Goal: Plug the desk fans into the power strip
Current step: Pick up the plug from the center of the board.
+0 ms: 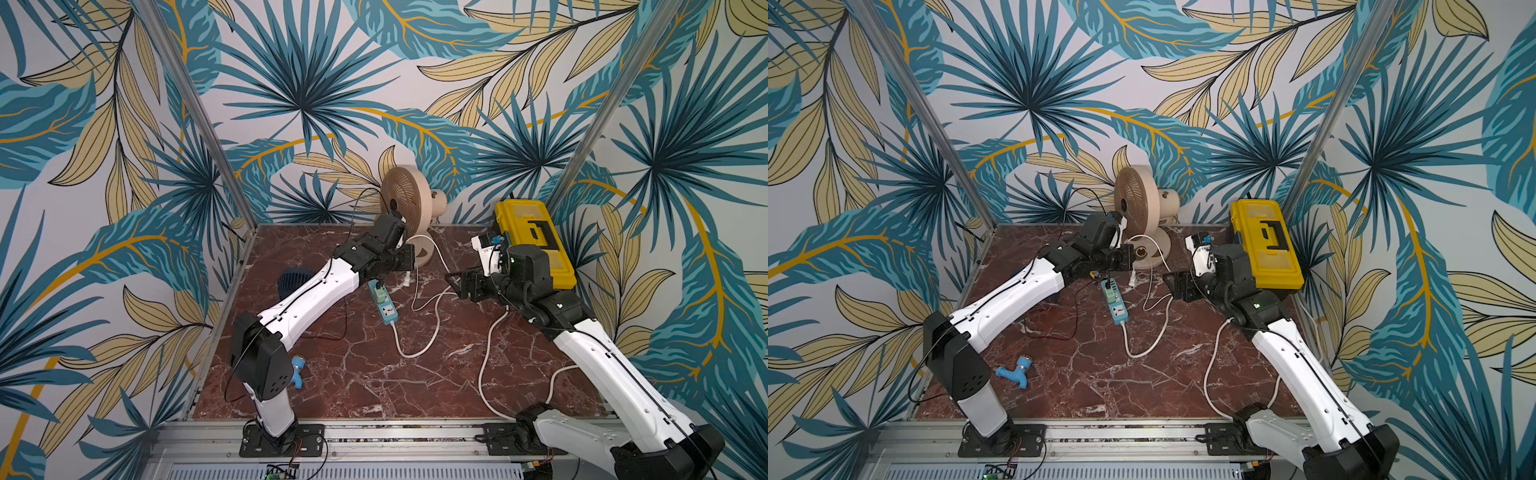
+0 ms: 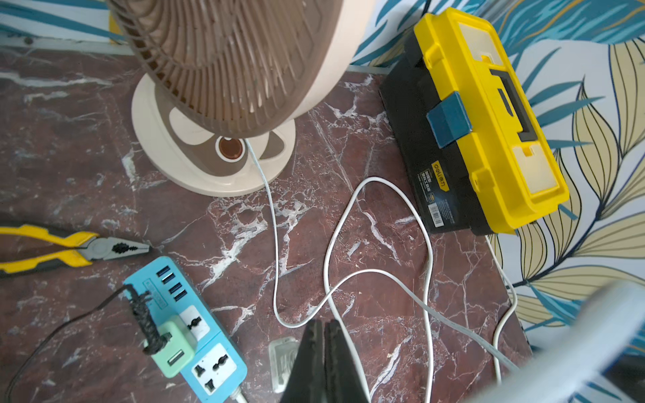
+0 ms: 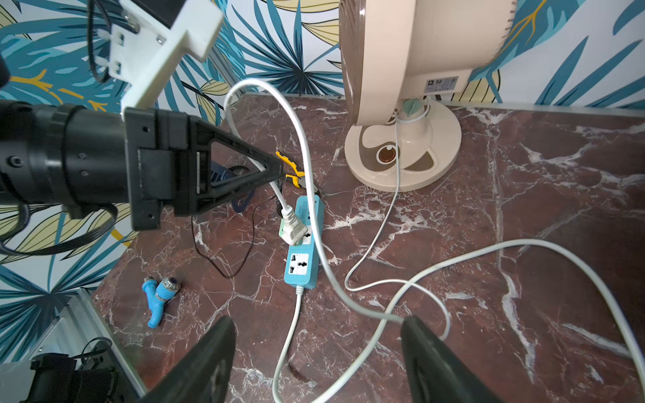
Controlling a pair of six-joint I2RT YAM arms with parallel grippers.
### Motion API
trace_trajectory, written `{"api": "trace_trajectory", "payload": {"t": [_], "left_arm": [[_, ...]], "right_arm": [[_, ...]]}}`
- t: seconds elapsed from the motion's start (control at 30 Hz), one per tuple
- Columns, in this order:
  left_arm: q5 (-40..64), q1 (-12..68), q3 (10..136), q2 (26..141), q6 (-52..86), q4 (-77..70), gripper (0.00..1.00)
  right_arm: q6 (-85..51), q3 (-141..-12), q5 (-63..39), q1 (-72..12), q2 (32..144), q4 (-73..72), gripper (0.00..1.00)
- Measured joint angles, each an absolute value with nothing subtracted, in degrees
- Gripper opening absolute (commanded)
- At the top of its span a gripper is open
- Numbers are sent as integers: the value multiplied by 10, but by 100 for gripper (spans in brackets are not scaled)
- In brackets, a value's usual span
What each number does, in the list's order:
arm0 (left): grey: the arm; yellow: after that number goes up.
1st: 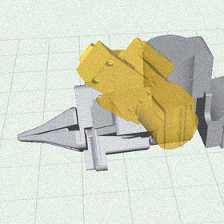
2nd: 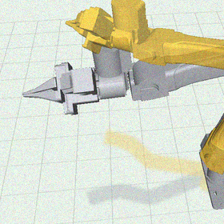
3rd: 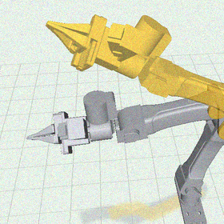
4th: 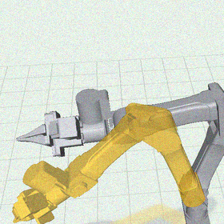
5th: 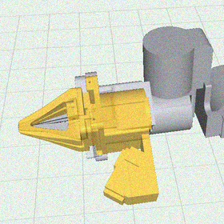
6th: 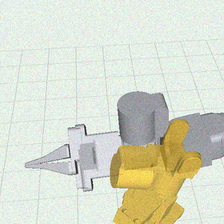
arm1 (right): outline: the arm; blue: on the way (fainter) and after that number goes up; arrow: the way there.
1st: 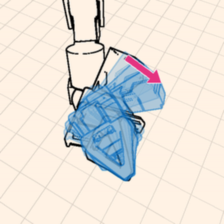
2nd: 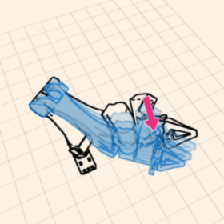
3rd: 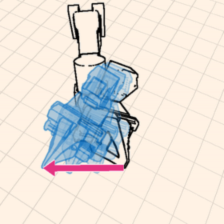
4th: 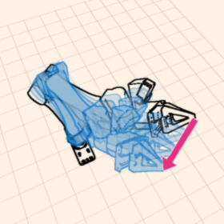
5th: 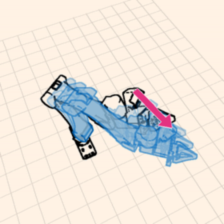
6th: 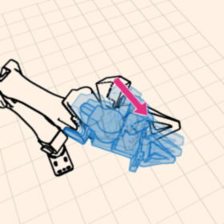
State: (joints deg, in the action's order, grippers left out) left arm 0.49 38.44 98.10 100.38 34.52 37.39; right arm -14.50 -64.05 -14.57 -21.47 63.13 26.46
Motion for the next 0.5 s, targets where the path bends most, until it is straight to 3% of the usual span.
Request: {"api": "trace_trajectory", "payload": {"t": [0.23,0.5], "left_arm": [[-83,414,1045,1007,426,437,0],[-123,427,1072,1010,489,492,0]], "right_arm": [[-185,-613,-121,-282,637,212,74],[-212,-602,-37,-338,716,134,60]]}}
